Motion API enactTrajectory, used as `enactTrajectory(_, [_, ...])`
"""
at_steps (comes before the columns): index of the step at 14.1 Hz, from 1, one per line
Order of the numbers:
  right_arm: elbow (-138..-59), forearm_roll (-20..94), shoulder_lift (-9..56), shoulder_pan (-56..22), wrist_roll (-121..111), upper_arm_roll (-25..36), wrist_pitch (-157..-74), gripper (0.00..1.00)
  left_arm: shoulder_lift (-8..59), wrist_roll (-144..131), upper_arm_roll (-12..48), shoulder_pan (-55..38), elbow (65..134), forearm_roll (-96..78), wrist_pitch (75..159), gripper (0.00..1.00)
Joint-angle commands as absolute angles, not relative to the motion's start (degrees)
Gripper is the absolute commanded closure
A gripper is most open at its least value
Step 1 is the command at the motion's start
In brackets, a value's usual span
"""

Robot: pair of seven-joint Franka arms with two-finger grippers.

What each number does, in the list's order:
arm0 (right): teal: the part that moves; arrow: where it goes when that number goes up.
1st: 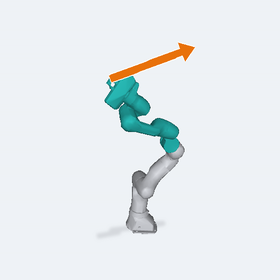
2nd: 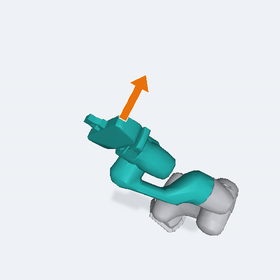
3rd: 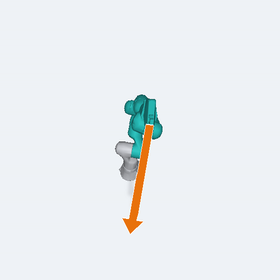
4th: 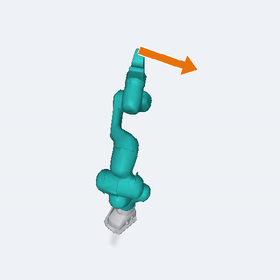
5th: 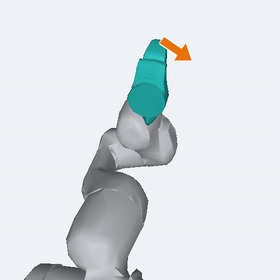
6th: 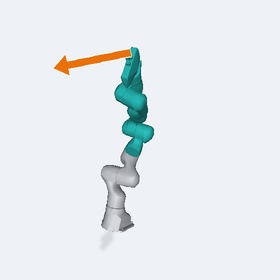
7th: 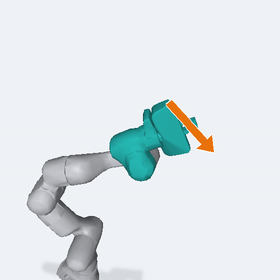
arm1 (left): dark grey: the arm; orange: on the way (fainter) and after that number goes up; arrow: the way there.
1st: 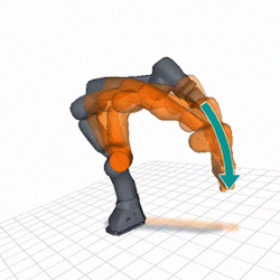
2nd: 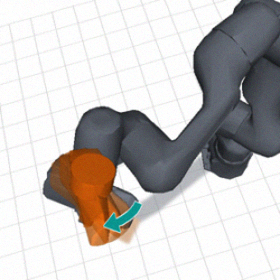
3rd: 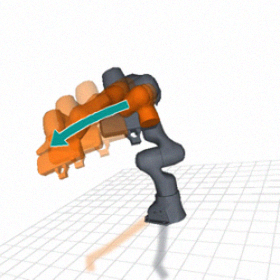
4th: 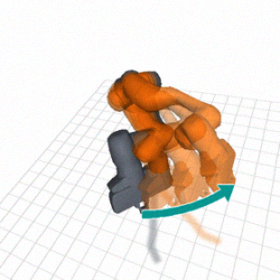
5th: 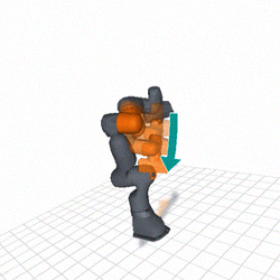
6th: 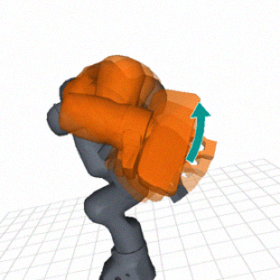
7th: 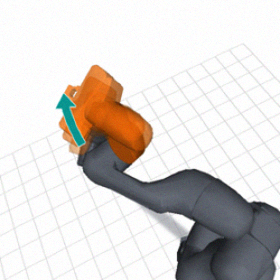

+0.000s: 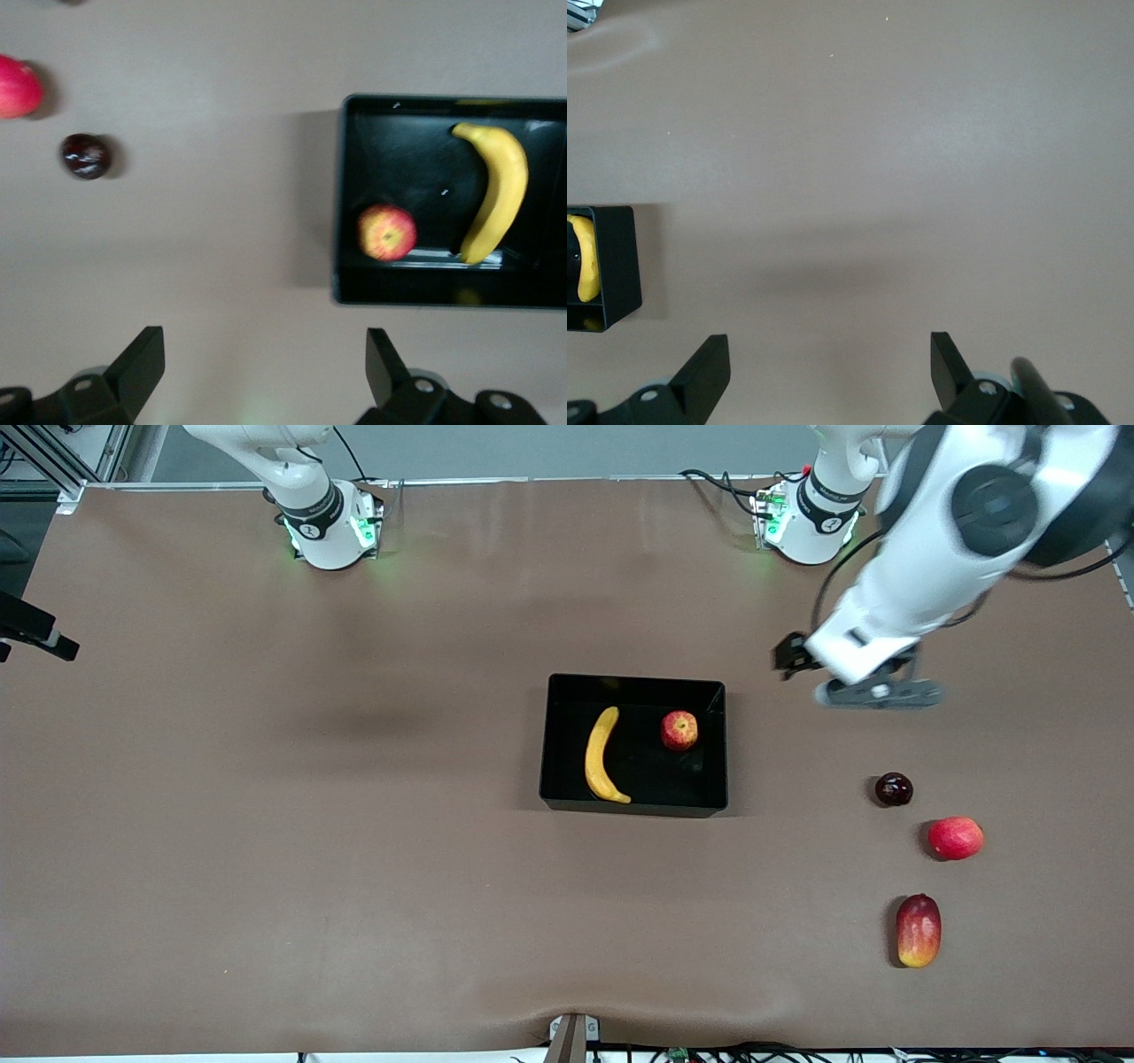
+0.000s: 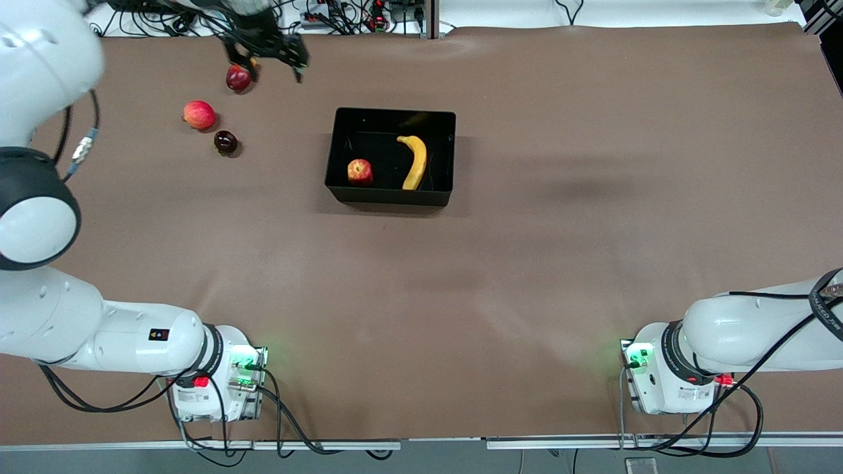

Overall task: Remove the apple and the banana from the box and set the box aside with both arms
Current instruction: 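Reach the left gripper into the black box and grasp the red-yellow apple, then lift the red-yellow apple out of the box with the left gripper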

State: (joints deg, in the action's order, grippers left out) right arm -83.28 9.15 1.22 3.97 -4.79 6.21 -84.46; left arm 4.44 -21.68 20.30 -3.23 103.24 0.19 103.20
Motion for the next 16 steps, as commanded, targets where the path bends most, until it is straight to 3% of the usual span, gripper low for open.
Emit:
enactTrajectory(1, [-82.7, 7.6, 1.1, 4.4, -5.2, 5.6, -83.9, 0.00, 6.6, -30.2, 24.4, -3.5, 108.4, 0.1, 112.3, 0.00])
enactTrajectory(9, [-83.9, 5.1, 2.0, 2.1, -4.9, 5.6, -83.7, 0.00, 23.2, -60.6, 25.2, -12.4, 108.9, 13.4, 120.7, 0.00])
enactTrajectory(16, [-83.4, 5.7, 3.8, 2.4, -5.0, 5.6, -82.0, 0.00, 30.2, -70.8, 25.2, -13.4, 108.9, 20.2, 124.6, 0.00])
